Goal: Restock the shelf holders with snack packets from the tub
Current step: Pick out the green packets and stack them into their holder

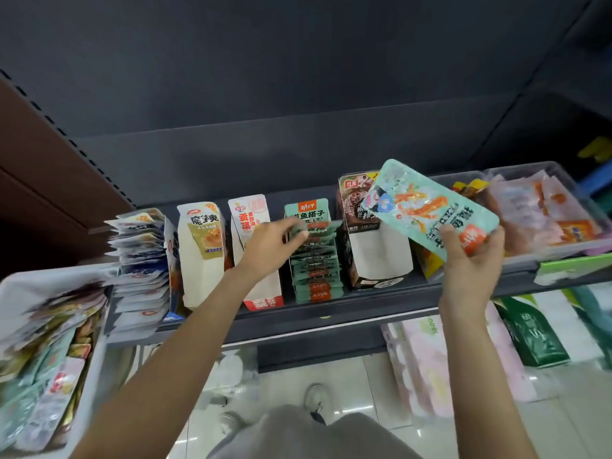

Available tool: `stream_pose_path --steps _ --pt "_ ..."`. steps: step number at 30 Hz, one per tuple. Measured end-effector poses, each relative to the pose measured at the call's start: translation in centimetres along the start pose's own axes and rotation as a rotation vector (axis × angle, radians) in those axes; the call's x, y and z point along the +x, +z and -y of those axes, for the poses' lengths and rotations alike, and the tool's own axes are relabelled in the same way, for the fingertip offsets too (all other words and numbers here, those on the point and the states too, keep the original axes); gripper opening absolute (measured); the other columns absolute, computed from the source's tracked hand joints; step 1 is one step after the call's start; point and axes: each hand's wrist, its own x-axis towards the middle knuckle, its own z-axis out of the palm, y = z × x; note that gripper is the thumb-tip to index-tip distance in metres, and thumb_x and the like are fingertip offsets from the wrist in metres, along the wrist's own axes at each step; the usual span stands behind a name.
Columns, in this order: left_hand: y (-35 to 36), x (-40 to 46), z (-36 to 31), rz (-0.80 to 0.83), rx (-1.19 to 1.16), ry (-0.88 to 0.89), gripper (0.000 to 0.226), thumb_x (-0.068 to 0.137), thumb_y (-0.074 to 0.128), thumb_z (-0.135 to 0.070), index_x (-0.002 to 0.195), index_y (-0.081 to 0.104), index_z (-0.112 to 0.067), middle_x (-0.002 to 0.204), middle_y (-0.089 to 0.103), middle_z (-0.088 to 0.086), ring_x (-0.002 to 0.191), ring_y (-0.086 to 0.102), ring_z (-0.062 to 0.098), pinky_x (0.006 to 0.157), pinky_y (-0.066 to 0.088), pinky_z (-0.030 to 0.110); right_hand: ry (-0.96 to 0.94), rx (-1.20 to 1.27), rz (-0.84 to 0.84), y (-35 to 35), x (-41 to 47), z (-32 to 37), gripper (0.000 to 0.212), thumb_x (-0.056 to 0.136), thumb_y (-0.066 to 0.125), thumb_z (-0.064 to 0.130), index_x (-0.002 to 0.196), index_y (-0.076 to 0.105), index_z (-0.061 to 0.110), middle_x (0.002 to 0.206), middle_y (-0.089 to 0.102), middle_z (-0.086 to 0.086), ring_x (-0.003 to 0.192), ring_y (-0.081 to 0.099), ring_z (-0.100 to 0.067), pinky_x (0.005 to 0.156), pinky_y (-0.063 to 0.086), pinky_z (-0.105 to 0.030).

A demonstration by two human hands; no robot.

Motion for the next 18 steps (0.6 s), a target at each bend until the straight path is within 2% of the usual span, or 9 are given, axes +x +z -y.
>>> stream_pose_path --steps 1,2,4,6,8,9,11,14,18 --pt "0.0 -0.3 0.2 0.030 0.119 0.042 0.031 0.095 0.051 -0.038 0.115 0.064 -0.017 0.094 0.072 0.004 0.081 0.067 0.018 0.075 0.051 0.025 -0.019 -0.019 0.039 0.5 0.6 0.0 0.024 0.088 0.065 0.014 0.107 0.055 0.025 0.106 0.066 0.004 0.096 0.065 -0.004 0.072 0.051 -0.014" --pt "0.0 -0.6 0.4 0.054 0.191 0.082 0.036 0.095 0.050 -0.041 0.119 0.063 -0.017 0.102 0.071 0.005 0.091 0.066 0.018 0.080 0.048 0.025 -0.047 -0.057 0.085 1.0 1.0 0.1 0.024 0.089 0.065 0.014 0.110 0.057 0.021 0.106 0.066 0.003 0.096 0.064 -0.004 0.072 0.050 -0.013" --pt "-0.2 -1.1 0.5 0.056 0.232 0.130 0.045 0.093 0.053 -0.045 0.127 0.059 -0.017 0.120 0.066 0.004 0.106 0.061 0.019 0.090 0.046 0.031 -0.113 -0.167 0.194 2.4 1.9 0.1 0.019 0.090 0.065 0.015 0.108 0.059 0.017 0.100 0.066 0.008 0.092 0.062 0.004 0.070 0.048 -0.010" --pt "-0.4 -1.4 0.4 -0.028 0.244 0.189 0.041 0.090 0.059 -0.042 0.126 0.059 -0.020 0.120 0.065 0.003 0.092 0.066 0.017 0.082 0.054 0.034 -0.187 -0.292 0.337 4.1 2.5 0.3 0.013 0.091 0.063 0.017 0.104 0.060 0.017 0.095 0.064 0.016 0.088 0.062 0.010 0.066 0.049 -0.008" --pt "-0.5 -1.4 0.2 -0.103 0.288 0.248 0.028 0.090 0.062 -0.034 0.116 0.065 -0.023 0.112 0.069 -0.002 0.072 0.068 0.013 0.068 0.054 0.027 -0.298 -0.441 0.468 6.0 3.1 0.5 0.015 0.093 0.061 0.020 0.106 0.062 0.012 0.094 0.066 0.012 0.085 0.064 0.006 0.064 0.051 -0.012" --pt "-0.5 -1.3 0.1 -0.105 0.308 0.249 0.024 0.091 0.060 -0.033 0.112 0.068 -0.024 0.109 0.070 -0.004 0.069 0.068 0.013 0.064 0.050 0.024 -0.372 -0.517 0.521 6.9 3.4 0.6 0.017 0.093 0.061 0.020 0.106 0.063 0.008 0.096 0.067 0.007 0.085 0.065 0.000 0.065 0.053 -0.018" --pt "-0.4 -1.2 0.1 -0.072 0.355 0.220 0.026 0.095 0.053 -0.036 0.111 0.069 -0.023 0.107 0.071 -0.005 0.075 0.069 0.014 0.064 0.048 0.025 -0.524 -0.631 0.614 8.6 3.9 0.8 0.016 0.093 0.060 0.015 0.104 0.063 0.005 0.098 0.068 -0.003 0.088 0.065 -0.015 0.068 0.052 -0.030" --pt "-0.2 -1.3 0.4 -0.035 0.398 0.196 0.032 0.098 0.045 -0.039 0.114 0.067 -0.022 0.107 0.071 -0.003 0.083 0.069 0.018 0.067 0.051 0.029 -0.674 -0.742 0.785 10.9 4.3 0.8 0.017 0.091 0.060 0.013 0.107 0.064 0.009 0.103 0.067 -0.002 0.092 0.063 -0.020 0.068 0.047 -0.029" --pt "-0.1 -1.3 0.3 -0.036 0.378 0.216 0.030 0.098 0.047 -0.037 0.116 0.066 -0.023 0.111 0.070 -0.003 0.086 0.069 0.018 0.071 0.052 0.031 -0.803 -0.889 0.958 13.0 3.8 -0.3 0.017 0.091 0.059 0.012 0.106 0.065 0.015 0.099 0.067 0.002 0.088 0.064 -0.023 0.064 0.042 -0.029"
